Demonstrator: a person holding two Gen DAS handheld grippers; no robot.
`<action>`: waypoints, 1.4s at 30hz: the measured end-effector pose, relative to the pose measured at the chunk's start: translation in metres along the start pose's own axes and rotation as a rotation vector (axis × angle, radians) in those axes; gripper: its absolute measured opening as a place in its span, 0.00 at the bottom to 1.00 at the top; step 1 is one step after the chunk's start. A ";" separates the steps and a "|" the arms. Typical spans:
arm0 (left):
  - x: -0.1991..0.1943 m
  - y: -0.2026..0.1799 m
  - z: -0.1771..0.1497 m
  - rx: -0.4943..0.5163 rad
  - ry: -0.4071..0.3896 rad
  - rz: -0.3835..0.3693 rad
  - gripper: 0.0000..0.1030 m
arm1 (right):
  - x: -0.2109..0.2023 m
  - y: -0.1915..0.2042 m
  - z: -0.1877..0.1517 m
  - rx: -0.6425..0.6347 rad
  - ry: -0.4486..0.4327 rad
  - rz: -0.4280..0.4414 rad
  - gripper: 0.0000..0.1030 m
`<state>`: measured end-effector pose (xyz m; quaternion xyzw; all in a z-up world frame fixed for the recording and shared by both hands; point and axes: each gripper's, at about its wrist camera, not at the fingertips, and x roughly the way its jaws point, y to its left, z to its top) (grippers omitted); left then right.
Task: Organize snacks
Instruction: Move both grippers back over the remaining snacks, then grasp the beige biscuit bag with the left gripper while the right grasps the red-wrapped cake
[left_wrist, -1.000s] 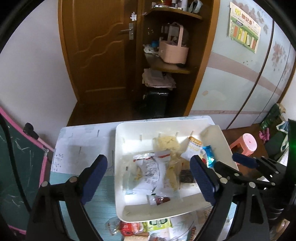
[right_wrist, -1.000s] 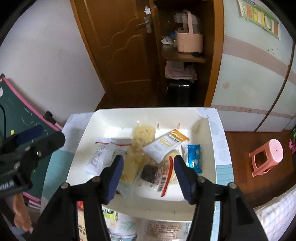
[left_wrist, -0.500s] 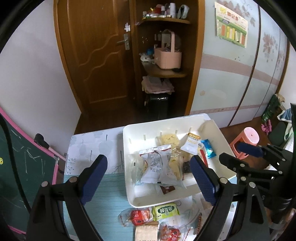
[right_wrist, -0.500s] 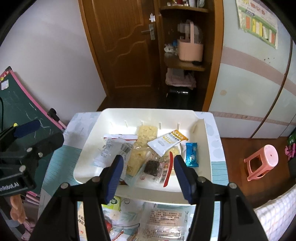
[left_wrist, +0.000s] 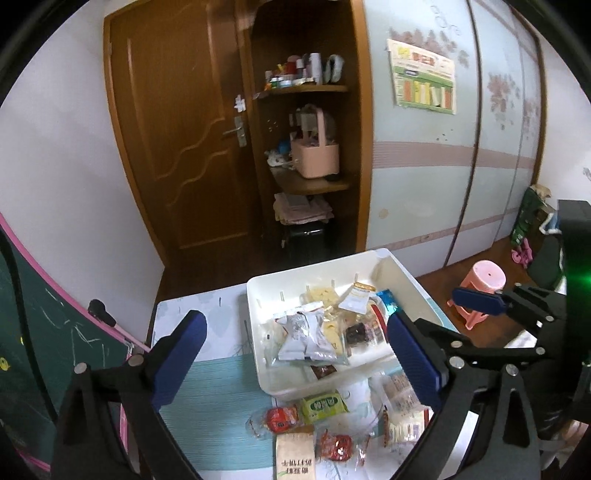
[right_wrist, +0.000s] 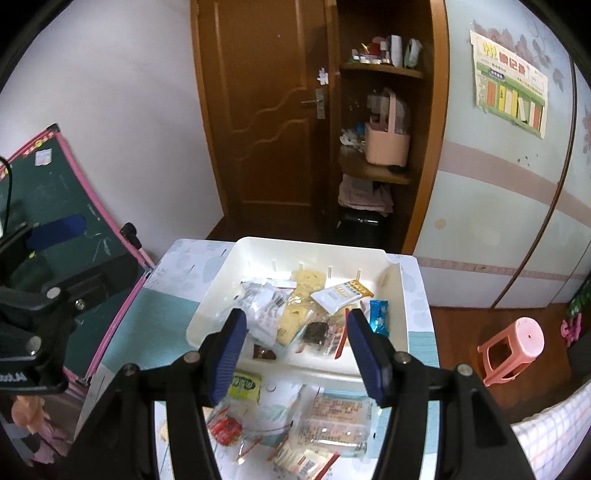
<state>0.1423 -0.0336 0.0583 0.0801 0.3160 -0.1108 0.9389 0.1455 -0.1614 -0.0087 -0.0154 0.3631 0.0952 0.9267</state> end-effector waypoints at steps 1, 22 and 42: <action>-0.004 -0.001 -0.003 0.007 -0.003 0.001 0.95 | -0.002 0.002 -0.005 -0.002 0.001 0.001 0.55; 0.065 0.017 -0.191 -0.117 0.327 0.032 0.95 | 0.059 0.014 -0.143 0.084 0.195 0.118 0.55; 0.135 0.026 -0.259 -0.226 0.526 0.023 0.95 | 0.103 0.054 -0.172 -0.093 0.261 0.185 0.55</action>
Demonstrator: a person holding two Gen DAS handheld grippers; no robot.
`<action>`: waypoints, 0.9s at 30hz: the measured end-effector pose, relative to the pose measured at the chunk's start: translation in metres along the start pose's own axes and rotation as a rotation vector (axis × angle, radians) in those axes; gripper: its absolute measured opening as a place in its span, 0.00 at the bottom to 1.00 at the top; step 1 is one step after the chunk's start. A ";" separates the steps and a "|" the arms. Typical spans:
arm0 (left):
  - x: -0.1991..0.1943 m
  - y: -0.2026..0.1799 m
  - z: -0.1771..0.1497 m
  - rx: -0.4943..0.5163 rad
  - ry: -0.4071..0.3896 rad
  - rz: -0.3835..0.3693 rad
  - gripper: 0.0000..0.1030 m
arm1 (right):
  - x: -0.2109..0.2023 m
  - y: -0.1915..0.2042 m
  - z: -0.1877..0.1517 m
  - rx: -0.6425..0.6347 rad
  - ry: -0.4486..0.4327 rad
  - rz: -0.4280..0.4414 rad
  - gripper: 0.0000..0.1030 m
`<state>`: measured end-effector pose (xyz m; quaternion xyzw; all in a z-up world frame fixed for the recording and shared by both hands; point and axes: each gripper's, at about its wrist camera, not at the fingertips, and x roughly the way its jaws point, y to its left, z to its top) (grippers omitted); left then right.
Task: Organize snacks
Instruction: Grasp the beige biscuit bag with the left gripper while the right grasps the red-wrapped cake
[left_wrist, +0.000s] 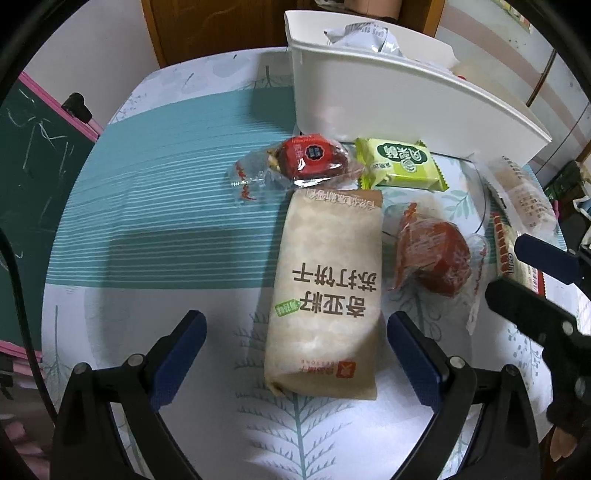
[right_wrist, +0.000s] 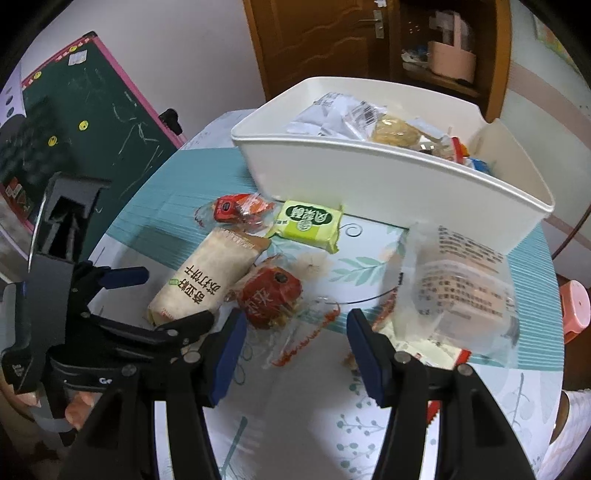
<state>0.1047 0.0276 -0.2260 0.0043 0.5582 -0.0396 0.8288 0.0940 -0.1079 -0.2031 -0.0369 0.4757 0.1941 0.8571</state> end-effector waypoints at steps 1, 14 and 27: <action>0.002 0.000 0.003 -0.002 0.004 0.000 0.95 | 0.002 0.001 0.001 -0.008 0.005 0.001 0.55; -0.005 -0.001 0.006 0.076 -0.037 -0.020 0.56 | 0.030 0.011 0.008 -0.070 0.068 0.038 0.55; -0.003 0.007 0.010 0.045 -0.033 -0.040 0.54 | 0.047 0.016 0.017 -0.111 0.085 0.067 0.55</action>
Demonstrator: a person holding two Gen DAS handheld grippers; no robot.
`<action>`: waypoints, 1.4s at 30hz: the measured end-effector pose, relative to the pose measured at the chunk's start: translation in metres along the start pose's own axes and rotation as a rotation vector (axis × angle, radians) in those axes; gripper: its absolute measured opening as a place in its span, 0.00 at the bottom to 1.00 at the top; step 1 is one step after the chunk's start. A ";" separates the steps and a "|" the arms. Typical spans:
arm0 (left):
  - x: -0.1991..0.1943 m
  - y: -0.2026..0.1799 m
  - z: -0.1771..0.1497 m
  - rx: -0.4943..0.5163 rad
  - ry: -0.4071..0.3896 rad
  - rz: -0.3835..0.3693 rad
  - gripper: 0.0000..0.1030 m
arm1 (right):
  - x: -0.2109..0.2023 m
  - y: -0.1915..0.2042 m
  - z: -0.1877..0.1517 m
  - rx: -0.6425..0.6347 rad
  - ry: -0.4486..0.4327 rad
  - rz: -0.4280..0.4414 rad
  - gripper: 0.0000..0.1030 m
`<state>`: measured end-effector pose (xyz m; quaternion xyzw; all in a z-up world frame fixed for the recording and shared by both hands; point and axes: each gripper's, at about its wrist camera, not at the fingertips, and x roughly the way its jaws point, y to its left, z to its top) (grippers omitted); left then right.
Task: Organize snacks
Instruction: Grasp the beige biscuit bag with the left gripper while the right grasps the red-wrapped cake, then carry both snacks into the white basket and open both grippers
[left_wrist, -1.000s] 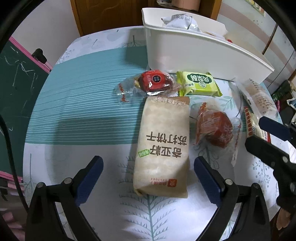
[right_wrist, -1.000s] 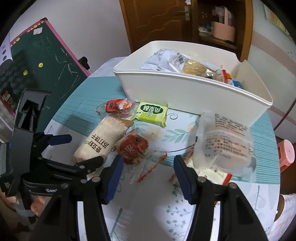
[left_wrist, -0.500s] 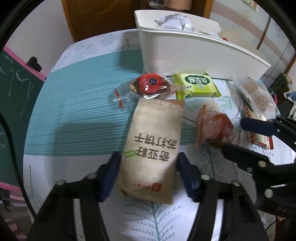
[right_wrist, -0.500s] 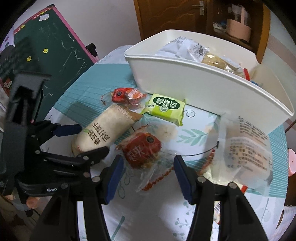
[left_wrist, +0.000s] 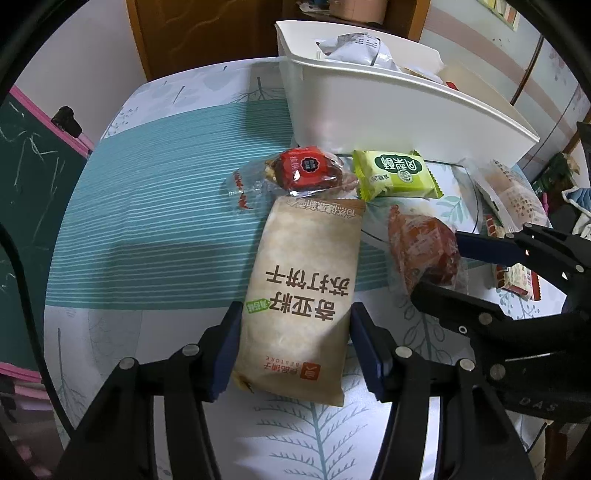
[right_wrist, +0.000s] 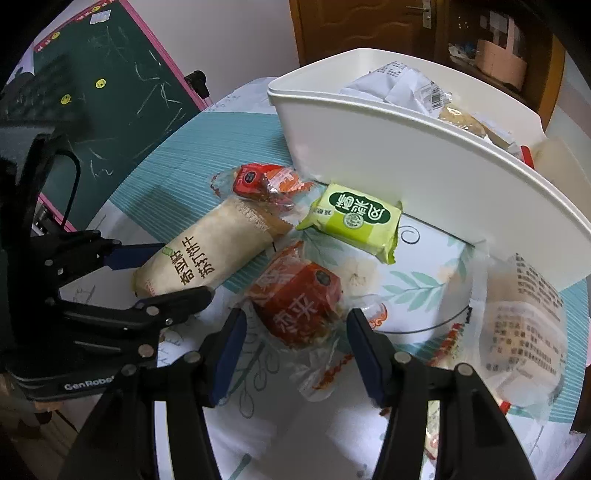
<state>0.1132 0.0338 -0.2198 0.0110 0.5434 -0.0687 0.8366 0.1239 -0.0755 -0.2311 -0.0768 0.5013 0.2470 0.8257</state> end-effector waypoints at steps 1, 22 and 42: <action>0.000 0.000 0.000 -0.002 0.001 -0.001 0.54 | 0.001 0.000 0.001 -0.002 0.000 0.005 0.55; 0.001 0.008 0.001 -0.034 0.017 -0.033 0.54 | 0.013 0.017 0.004 -0.157 0.011 -0.085 0.50; -0.083 -0.021 0.002 0.008 -0.159 -0.089 0.53 | -0.066 0.002 -0.008 0.065 -0.132 -0.003 0.35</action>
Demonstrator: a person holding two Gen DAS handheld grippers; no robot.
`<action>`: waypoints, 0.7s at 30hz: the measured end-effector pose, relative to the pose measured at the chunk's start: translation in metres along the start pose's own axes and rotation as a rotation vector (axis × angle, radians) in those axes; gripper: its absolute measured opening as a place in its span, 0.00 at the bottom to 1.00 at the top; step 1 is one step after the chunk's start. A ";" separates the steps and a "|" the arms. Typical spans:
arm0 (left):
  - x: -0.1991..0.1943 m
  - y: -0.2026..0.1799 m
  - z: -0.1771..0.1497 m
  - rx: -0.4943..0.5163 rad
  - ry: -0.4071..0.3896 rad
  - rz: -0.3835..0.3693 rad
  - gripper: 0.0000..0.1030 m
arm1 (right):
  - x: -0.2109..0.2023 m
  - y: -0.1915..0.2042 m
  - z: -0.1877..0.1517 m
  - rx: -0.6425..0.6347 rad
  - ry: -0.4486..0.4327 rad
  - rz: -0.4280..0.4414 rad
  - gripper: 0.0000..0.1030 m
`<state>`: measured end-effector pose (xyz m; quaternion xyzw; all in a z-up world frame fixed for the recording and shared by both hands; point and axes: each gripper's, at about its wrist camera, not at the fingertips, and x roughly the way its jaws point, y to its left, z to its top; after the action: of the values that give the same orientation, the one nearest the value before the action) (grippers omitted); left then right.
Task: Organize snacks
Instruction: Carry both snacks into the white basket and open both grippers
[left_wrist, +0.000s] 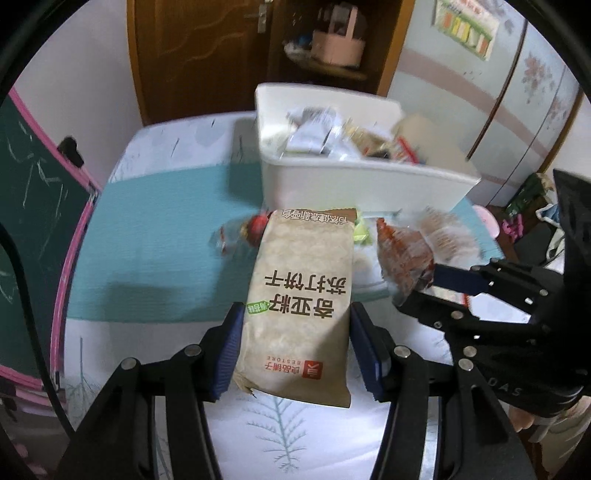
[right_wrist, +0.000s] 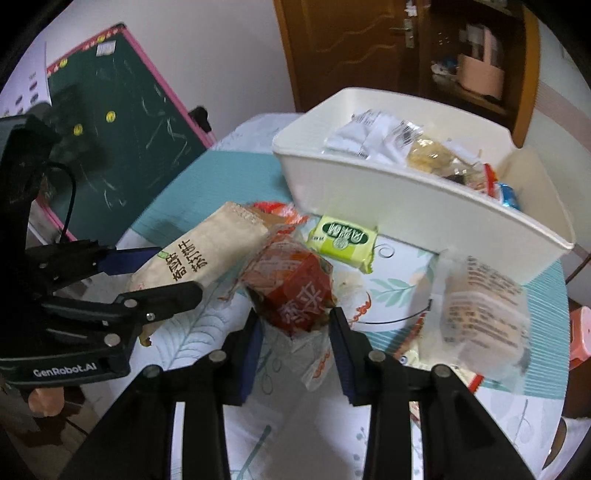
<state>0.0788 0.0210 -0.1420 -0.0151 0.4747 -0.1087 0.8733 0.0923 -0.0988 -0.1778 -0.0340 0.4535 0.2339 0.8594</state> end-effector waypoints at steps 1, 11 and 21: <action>-0.007 -0.004 0.005 0.009 -0.017 -0.004 0.53 | -0.007 -0.001 0.002 0.008 -0.018 -0.001 0.35; -0.085 -0.037 0.085 0.123 -0.251 0.027 0.53 | -0.095 -0.037 0.065 0.132 -0.213 -0.040 0.35; -0.116 -0.073 0.182 0.154 -0.373 -0.009 0.53 | -0.160 -0.089 0.146 0.258 -0.352 -0.148 0.36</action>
<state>0.1563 -0.0400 0.0629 0.0295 0.2948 -0.1440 0.9442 0.1654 -0.1977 0.0214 0.0844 0.3188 0.1128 0.9373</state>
